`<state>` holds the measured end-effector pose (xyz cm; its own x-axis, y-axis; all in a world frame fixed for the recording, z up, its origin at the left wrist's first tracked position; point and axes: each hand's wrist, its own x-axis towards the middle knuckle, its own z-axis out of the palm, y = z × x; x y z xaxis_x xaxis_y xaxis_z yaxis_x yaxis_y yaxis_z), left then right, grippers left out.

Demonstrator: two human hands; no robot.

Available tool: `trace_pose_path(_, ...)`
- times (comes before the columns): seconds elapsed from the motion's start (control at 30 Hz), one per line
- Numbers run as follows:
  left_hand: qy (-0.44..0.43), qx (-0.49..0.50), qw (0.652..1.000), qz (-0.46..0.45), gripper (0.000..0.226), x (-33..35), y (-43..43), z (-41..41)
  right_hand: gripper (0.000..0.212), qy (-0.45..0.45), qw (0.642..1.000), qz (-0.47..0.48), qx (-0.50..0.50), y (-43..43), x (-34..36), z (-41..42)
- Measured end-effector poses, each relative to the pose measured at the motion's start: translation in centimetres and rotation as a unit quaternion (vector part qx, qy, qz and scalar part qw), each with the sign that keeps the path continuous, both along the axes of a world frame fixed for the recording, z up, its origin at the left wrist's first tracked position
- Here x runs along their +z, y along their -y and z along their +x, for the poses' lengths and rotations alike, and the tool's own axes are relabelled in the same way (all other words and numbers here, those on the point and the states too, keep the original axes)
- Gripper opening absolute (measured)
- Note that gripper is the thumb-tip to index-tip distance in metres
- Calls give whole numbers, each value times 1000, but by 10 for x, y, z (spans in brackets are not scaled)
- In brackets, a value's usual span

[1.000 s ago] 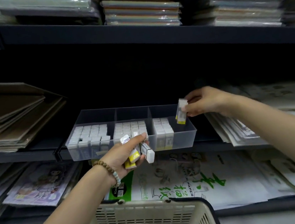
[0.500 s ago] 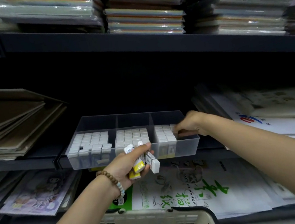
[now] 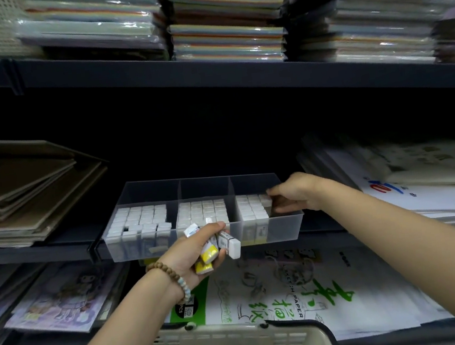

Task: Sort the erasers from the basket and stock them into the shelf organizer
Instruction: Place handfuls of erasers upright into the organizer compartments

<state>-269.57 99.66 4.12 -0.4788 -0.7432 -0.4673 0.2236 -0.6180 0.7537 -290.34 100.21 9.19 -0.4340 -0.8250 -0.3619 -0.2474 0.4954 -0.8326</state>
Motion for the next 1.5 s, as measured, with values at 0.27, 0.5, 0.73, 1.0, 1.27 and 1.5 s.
trace_pose_path(0.27, -29, 49, 998, -16, 13, -3, -13, -14, 27, 75, 977, -164, 115, -79, -9, 41)
trace_pose_path(0.5, -44, 72, 996, -30, 19, -11, -17, -16, 35, 129, 976, -119, 128, -89, -26, 51)
trace_pose_path(0.73, -77, 6, 997, -25, 30, -10, -16, -6, 15, 144, 963, -216, 66, -85, -21, 30)
trace_pose_path(1.0, 68, -120, 982, -129, 54, -13, -27, -11, 24, 124, 959, -183, 177, -83, -22, 26)
trace_pose_path(1.27, 63, -163, 969, -173, 49, -13, -24, -8, 14, 142, 967, -193, 93, -82, -36, 31)
trace_pose_path(1.5, 76, -178, 956, -220, 58, -13, -21, -4, 28, 210, 962, -163, 67, -84, -42, 31)
